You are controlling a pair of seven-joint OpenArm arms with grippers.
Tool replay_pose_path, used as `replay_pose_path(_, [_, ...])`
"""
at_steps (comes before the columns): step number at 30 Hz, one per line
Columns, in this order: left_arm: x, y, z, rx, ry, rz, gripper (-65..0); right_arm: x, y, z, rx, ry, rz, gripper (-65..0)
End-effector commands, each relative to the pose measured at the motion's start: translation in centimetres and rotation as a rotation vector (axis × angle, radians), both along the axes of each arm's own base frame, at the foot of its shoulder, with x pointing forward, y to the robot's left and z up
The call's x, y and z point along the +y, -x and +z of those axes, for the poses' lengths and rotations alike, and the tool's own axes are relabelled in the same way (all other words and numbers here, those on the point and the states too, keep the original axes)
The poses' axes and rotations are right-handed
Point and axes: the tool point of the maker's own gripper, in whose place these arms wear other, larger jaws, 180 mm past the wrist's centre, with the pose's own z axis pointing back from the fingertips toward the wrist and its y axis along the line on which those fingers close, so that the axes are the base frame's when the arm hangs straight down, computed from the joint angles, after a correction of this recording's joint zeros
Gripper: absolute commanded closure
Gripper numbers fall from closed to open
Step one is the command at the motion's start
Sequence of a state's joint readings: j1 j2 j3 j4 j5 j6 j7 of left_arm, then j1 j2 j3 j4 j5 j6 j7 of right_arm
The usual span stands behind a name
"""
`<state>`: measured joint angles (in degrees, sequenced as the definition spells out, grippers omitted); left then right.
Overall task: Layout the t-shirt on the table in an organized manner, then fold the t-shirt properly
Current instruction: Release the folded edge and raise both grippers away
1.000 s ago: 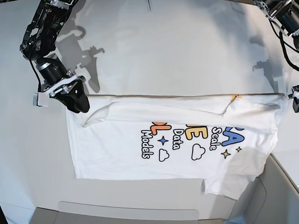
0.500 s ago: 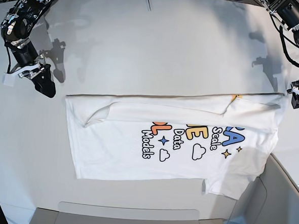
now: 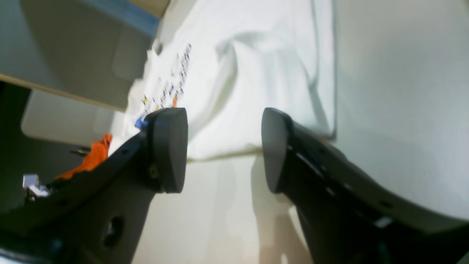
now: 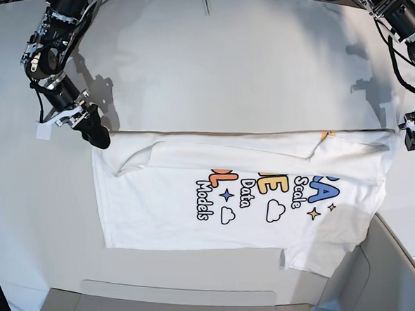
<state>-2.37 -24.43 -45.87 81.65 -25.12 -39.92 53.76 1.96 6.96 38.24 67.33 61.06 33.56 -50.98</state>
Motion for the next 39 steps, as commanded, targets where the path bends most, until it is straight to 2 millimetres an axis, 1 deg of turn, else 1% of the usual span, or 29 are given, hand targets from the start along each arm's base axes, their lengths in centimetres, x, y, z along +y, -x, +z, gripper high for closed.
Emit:
replay_pose_path(1, [0.7,-0.8,2.1,-0.06,-0.035,-0.004,-24.5,-0.7,-1.0,1.2,-0.049,-0.001,-0.028,-32.2])
replay_pose_path(3, [0.7,-0.8,2.1,-0.06,-0.035,-0.004,-24.5,-0.7,-1.4,1.0,-0.054,-0.023,-0.054,-32.2])
replay_pose_path(7, [0.8,-0.8,2.2,-0.061,-0.035,-0.001,-24.5,-0.4,-1.4,0.5,-0.044,-0.041,-0.062,-32.2])
replay_pose_path(11, [0.7,-0.8,2.1,-0.06,-0.035,-0.004,-24.5,0.8,-2.0,0.1,-0.024,-0.076,-0.057,-32.1])
replay_pose_path(13, [0.7,-0.8,2.0,-0.052,-0.033,-0.004,-24.5,0.9,-2.1,0.7,-0.011,-0.078,-0.073,-31.7])
replay_pose_path(14, [0.6,-0.7,1.9,-0.039,-0.028,-0.005,-24.5,1.0,-1.9,1.0,-0.009,-0.076,-0.088,-31.0])
replay_pose_path(15, [0.6,-0.5,1.6,-0.021,-0.023,-0.005,-24.5,0.8,-1.7,1.6,-0.017,-0.066,-0.099,-30.2])
replay_pose_path(17, [0.5,-0.4,1.4,-0.004,-0.018,-0.006,-24.5,0.5,-1.6,3.6,-0.053,-0.03,-0.107,-28.9])
replay_pose_path(18, [0.5,-0.4,1.3,0.001,-0.016,-0.006,-24.5,0.5,-1.6,4.9,-0.082,-0.01,-0.112,-28.2])
replay_pose_path(20, [0.5,-0.3,1.3,0.004,-0.016,-0.006,-24.5,0.2,-1.3,6.9,-0.115,0.022,-0.126,-27.8])
replay_pose_path(22, [0.5,-0.4,1.3,0.002,-0.016,-0.006,-24.5,0.0,-1.0,8.3,-0.124,0.036,-0.147,-27.9])
replay_pose_path(24, [0.5,-0.4,1.3,0.002,-0.016,-0.006,-24.5,-0.4,-1.0,8.8,-0.114,0.065,-0.169,-27.9])
replay_pose_path(26, [0.5,-0.3,1.3,0.005,-0.015,-0.006,-24.5,-1.0,-1.0,8.7,-0.081,0.12,-0.196,-28.0])
replay_pose_path(28, [0.5,-0.3,1.3,0.008,-0.014,-0.006,-24.5,-2.0,-1.1,7.9,-0.018,0.179,-0.243,-28.0])
replay_pose_path(29, [0.5,-0.3,1.3,0.008,-0.014,-0.006,-24.5,-2.2,-1.3,7.7,0.004,0.197,-0.258,-28.0])
replay_pose_path(32, [0.5,-0.3,1.3,0.008,-0.014,-0.006,-24.5,-2.1,-1.3,6.6,0.068,0.228,-0.277,-28.0])
replay_pose_path(37, [0.5,-0.3,1.3,0.008,-0.014,-0.006,-24.5,-1.6,-1.6,6.4,0.076,0.218,-0.273,-28.0])
replay_pose_path(39, [0.5,-0.3,1.2,0.01,-0.014,-0.006,-24.5,-1.3,-1.9,6.5,0.083,0.214,-0.272,-28.0])
